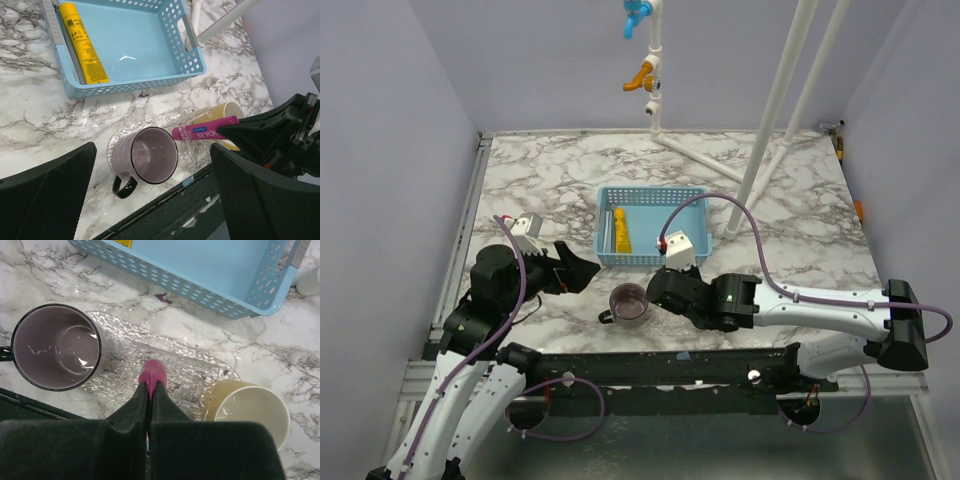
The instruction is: Prepare toiletry sets of a toothbrush and toothpaste on the tray
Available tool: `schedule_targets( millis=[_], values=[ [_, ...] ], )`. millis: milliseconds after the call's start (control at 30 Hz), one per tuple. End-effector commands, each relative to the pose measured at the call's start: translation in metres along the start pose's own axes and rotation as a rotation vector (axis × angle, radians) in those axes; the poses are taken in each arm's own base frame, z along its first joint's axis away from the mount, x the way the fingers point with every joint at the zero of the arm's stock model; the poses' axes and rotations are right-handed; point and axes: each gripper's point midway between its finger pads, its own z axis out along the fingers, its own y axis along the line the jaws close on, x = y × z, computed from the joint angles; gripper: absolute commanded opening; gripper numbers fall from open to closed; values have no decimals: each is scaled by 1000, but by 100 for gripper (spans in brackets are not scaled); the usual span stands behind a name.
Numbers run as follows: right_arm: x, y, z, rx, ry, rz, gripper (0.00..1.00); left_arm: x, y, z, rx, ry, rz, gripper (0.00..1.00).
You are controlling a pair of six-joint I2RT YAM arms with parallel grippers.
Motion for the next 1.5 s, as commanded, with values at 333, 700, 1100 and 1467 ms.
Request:
schedule_targets(
  millis=[333,700,1100,1467],
  values=[
    [-1,5,15,22,-18,78,0,1,7,4,-23,-3,10,95],
    [6,1,24,47,11,108,1,2,8,5,-25,0,9,95],
    [8,-2,31,61,27,157,1,3,9,5,-26,5,6,95],
    [8,-1,32,61,33,160,12,3,9,6,-26,6,7,95]
  ],
)
